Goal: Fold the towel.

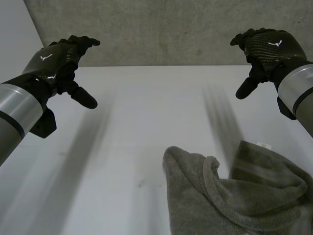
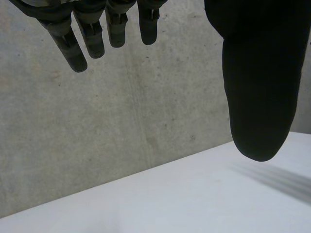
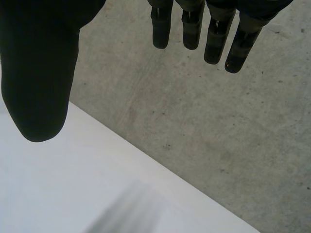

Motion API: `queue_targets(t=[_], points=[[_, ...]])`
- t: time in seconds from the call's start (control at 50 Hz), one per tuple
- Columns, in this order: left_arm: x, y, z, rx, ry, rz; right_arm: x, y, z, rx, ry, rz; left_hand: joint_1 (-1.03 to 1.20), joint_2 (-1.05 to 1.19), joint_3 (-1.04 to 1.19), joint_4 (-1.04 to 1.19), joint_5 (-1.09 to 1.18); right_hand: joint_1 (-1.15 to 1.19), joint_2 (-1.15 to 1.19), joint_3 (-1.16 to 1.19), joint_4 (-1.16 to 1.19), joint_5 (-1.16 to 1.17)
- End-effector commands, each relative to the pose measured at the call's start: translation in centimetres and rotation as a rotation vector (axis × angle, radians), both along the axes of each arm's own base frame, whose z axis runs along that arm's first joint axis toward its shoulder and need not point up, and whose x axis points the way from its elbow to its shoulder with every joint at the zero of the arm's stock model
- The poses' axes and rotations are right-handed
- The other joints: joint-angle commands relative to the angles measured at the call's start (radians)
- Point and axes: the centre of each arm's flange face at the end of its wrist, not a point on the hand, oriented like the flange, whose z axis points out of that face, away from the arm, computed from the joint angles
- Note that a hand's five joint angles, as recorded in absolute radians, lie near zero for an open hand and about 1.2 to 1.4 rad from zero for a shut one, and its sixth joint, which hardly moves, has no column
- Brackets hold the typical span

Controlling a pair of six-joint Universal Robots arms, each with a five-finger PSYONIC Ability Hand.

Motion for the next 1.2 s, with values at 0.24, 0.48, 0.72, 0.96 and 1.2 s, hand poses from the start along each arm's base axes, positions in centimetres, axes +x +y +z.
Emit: queue_targets(t=[0.24, 0.48, 0.72, 0.96, 1.2], points=[[-4.4, 1.3, -4.9, 0.106, -0.058, -0.156, -0.7, 1.9, -3.9, 0.27, 0.167, 0.046, 0.056, 0.063, 0.062, 0.062, 0.019, -0.022, -0.058, -0.037, -0.058, -0.047], [-13.9, 6.2, -13.0, 0.007, -0.364, -0.538, -5.0, 1.7, -8.0, 0.351, 0.196, -0.072, 0.065, 0.072, 0.071, 0.07, 0.027, -0.022, -0.058, -0.037, -0.058, -0.047], [-17.5, 9.4, -16.6, -0.043, -0.402, -0.712, -9.3, 0.9, -10.9, 0.454, 0.205, -0.115, 0.353, 0.36, 0.359, 0.358, 0.315, -0.022, -0.058, -0.037, -0.058, -0.047], [-17.7, 9.0, -14.7, -0.093, -0.371, -0.682, -9.1, 3.0, -12.4, 0.533, 0.365, 0.028, 1.233, 1.24, 1.239, 1.239, 1.196, -0.022, -0.058, -0.037, -0.058, -0.047], [-16.8, 7.4, -11.2, -0.171, -0.334, -0.553, -8.0, 4.1, -15.6, 0.656, 0.518, 0.185, 1.233, 1.24, 1.239, 1.239, 1.196, 0.49, 0.454, 0.476, 0.455, 0.465]])
